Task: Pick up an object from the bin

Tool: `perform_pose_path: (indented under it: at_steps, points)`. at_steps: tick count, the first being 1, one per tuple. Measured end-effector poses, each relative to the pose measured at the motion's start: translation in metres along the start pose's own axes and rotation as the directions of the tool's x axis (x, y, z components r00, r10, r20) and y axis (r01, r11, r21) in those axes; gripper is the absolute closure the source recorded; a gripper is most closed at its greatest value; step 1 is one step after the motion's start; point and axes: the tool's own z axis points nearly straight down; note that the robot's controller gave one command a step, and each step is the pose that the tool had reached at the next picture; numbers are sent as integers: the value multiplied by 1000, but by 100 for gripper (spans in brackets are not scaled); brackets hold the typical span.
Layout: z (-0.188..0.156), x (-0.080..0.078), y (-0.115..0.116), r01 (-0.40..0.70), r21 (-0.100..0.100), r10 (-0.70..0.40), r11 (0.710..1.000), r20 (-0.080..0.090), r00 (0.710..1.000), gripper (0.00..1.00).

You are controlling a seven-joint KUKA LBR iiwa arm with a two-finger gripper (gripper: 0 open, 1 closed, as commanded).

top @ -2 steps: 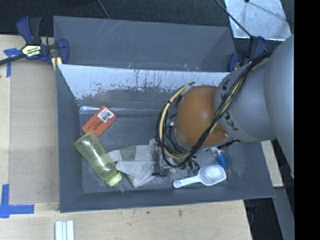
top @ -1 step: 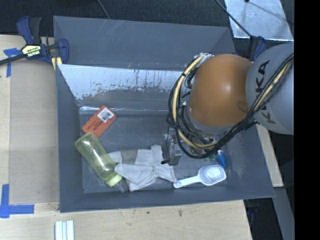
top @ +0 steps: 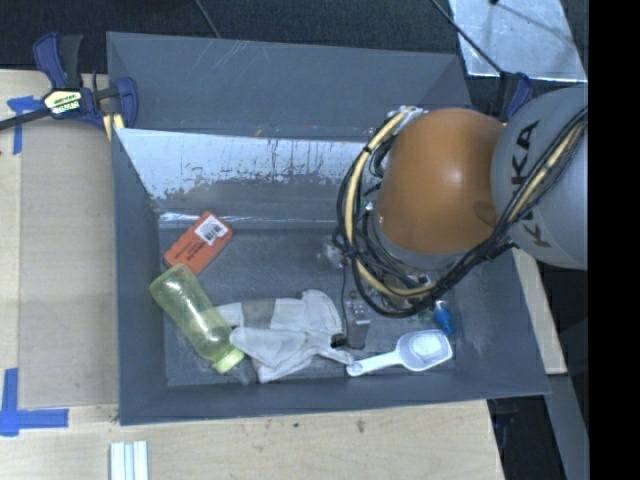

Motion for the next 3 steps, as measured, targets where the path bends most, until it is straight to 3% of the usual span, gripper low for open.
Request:
perform_pose_path:
  at_steps: [1,3]
  points:
    - [0,0,0,0,0,0,1000,0,1000,0]
    - [83,-15,1,184,0,-184,983,3,983,0]
